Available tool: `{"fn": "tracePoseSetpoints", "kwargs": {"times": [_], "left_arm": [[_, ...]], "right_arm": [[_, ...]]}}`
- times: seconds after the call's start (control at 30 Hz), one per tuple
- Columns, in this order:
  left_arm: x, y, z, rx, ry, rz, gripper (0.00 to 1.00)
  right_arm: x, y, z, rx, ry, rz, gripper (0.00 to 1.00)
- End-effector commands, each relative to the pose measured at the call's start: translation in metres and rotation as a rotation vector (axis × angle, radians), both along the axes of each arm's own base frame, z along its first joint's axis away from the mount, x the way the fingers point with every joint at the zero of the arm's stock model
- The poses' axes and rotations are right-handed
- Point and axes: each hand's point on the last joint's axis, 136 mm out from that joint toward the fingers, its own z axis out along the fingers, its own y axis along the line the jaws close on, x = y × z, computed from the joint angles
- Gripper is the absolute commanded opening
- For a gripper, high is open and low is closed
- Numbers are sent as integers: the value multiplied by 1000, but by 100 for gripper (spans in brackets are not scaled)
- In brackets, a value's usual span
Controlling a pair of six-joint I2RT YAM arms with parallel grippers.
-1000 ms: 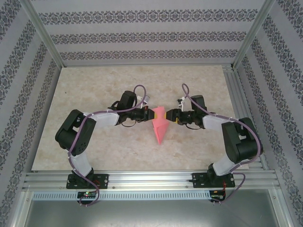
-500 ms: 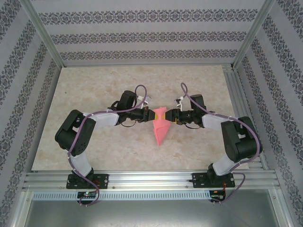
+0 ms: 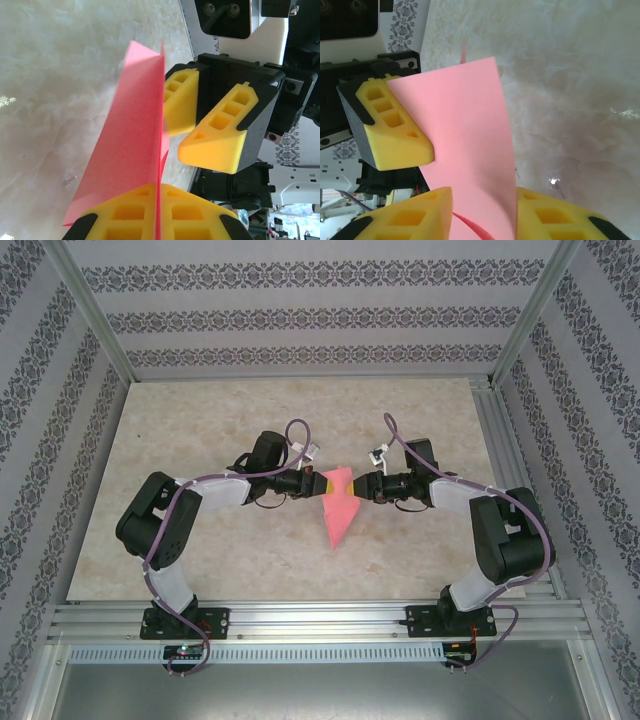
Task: Fold a paper plane with a square sheet of paper (fold left side to right side)
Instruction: Fold the wing for the fifth time at the center of the table.
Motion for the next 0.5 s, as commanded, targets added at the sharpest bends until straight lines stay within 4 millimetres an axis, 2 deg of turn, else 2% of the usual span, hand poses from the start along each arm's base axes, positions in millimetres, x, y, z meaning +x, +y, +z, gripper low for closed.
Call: {"fn": "tracePoseSetpoints", "kwargs": {"times": [0.0,0.1,0.17,0.2,0.3,0.33,0.47], "left_arm": [[4,1,8,-10,-41,-20,1],[5,2,4,-2,-33,-16,3],[6,4,0,16,-31,-4,6],[7,5,-2,28,-29,3,9],[15,15,-6,68,-31,46,21],[19,21,-7,88,-33,73,29],[31,47,-7,207,-77,173,46]], "right_arm": [[3,-1,10,-2,-51,12,27],[4,-2,7,-12,-37,7,15],[4,-3,4,-26,-30,-4,3],[5,-4,3,-37,-23,-12,0],[6,-7,-5,-83,18,-54,0],[6,-6,-7,-96,35,-68,0],[1,0,-19,-151,108,-121,0]]}}
